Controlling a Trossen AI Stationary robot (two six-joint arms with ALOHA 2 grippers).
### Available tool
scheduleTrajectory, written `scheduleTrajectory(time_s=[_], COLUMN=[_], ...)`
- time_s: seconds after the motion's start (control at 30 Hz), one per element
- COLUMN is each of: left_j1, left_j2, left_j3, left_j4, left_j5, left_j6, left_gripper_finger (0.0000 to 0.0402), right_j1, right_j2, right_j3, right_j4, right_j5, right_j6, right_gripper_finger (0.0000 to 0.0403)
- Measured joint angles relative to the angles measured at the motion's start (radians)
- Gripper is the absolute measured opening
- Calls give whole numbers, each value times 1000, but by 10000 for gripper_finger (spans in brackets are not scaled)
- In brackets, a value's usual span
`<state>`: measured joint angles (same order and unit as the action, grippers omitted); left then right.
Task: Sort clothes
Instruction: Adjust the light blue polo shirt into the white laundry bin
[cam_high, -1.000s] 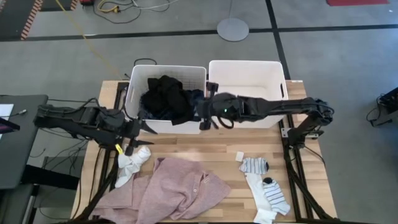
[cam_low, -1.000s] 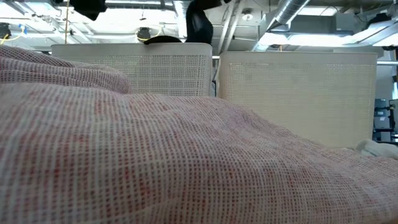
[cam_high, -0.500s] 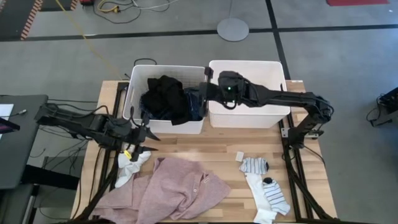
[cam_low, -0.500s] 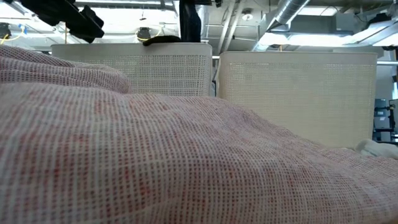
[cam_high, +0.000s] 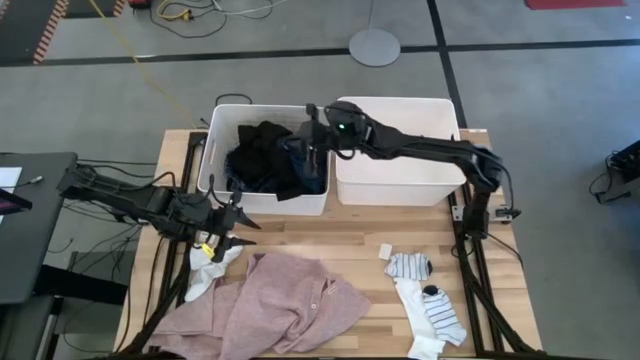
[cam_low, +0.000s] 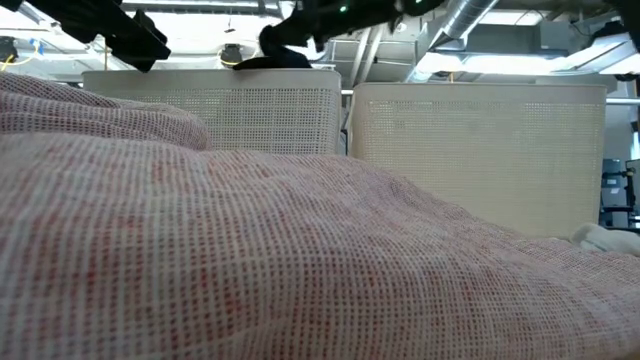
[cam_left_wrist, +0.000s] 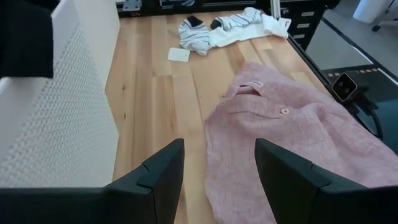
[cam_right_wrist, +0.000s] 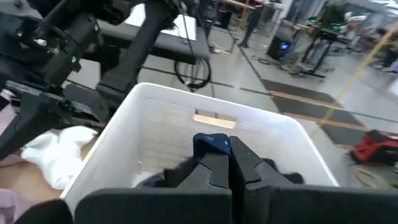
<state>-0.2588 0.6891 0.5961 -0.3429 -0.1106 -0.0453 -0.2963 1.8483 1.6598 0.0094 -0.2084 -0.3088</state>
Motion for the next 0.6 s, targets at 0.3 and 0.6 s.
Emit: scheduleTrajectory(time_s=[0.3, 0.6], left_j1=[0, 0], left_j2=[0, 0], left_j3=[0, 0], left_j4=[2, -4], left_j5=[-5, -7], left_j6=[-21, -53], left_gripper_finger=[192, 192], right_j1=[-39, -48], right_j2=[190, 369], right_j3=[144, 214], right_j4=[-68, -83], right_j5=[-80, -87], right_j6=[58, 147], right_gripper_finger=[1, 1])
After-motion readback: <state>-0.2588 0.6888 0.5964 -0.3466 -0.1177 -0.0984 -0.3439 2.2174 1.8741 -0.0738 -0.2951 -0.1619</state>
